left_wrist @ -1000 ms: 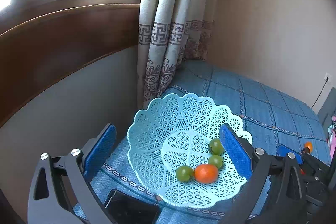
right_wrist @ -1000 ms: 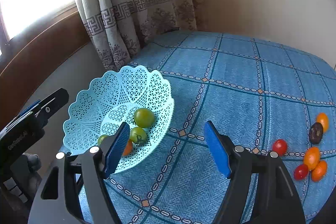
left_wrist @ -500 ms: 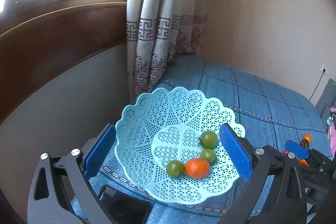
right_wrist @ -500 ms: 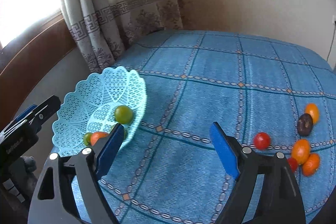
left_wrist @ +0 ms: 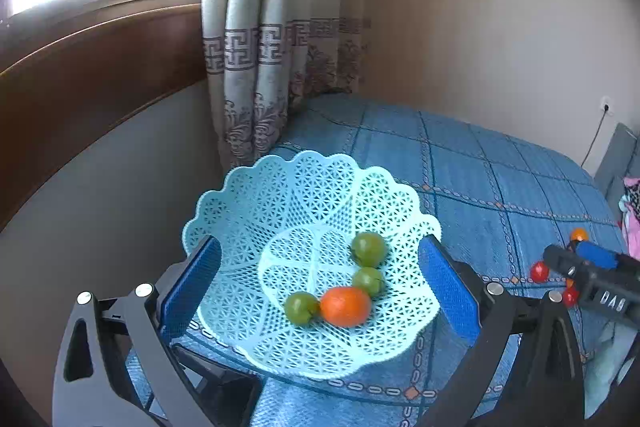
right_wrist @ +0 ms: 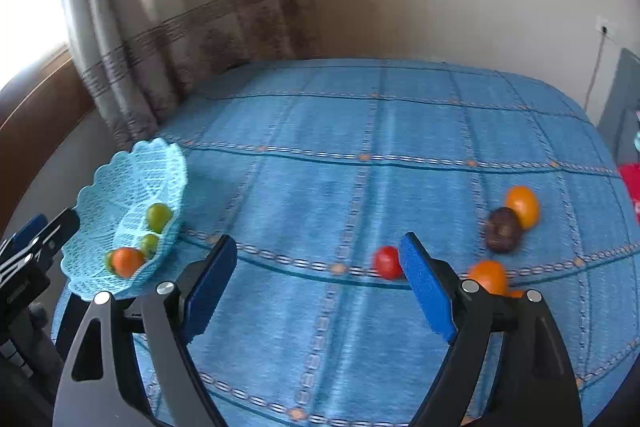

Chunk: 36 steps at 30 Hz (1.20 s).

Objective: Organize fruits
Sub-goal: 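Withdraw both open tools from the basket toward the remaining fruit, then grasp the large navel orange with the right tool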

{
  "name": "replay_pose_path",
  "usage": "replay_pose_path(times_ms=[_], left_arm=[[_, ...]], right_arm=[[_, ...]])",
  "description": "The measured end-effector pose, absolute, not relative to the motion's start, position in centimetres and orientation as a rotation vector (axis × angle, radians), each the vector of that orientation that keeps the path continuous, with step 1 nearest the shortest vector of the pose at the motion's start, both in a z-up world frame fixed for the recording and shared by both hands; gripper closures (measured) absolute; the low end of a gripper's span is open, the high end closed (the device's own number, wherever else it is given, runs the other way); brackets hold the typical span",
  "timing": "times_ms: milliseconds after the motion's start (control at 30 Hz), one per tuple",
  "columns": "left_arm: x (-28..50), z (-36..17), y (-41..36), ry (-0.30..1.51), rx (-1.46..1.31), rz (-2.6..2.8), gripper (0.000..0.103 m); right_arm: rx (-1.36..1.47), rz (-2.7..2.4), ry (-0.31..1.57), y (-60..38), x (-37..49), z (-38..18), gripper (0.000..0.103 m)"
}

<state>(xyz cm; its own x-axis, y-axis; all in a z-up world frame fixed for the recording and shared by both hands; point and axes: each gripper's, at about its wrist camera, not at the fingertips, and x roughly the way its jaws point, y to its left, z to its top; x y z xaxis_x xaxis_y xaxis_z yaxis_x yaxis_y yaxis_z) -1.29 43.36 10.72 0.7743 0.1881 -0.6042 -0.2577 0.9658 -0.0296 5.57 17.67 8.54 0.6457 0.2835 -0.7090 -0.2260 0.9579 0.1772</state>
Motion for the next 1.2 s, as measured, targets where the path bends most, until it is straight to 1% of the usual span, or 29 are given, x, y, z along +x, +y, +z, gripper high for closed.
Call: replay_pose_path(times_ms=[533, 767, 933, 1033, 1100, 1133, 1200], left_arm=[[-0.8, 9.0, 39.2, 0.690, -0.028, 0.156, 0.003], [-0.6, 8.4, 38.0, 0.712, -0.017, 0.132, 0.003], [-0.4, 7.6, 37.2, 0.733, -0.008, 0.120, 0.003], [-0.2, 7.1, 36.7, 0.747, -0.001, 0.112, 0.003], [-0.1, 6.8, 36.3, 0.752, 0.008, 0.110, 0.003], [0.0, 6.7, 36.1, 0.754, 0.012, 0.110, 0.003], [0.1, 6.5, 35.8, 0.759, 0.019, 0.108, 0.003]], right_arm=[[0.166, 0.159, 0.880, 7.8, 5.8, 6.4, 0.020], [0.153, 0.131, 0.910, 4.1, 5.2, 3.8, 0.020], [0.132, 0.135, 0.930, 3.6, 5.0, 2.3, 0.021], [0.076, 0.152, 0.922, 4.3, 4.8, 1.8, 0.026], [0.035, 0.164, 0.919, 4.8, 4.6, 1.5, 0.034], [0.021, 0.172, 0.921, 5.0, 4.7, 1.3, 0.036], [0.013, 0.185, 0.926, 5.1, 4.8, 1.0, 0.046]])
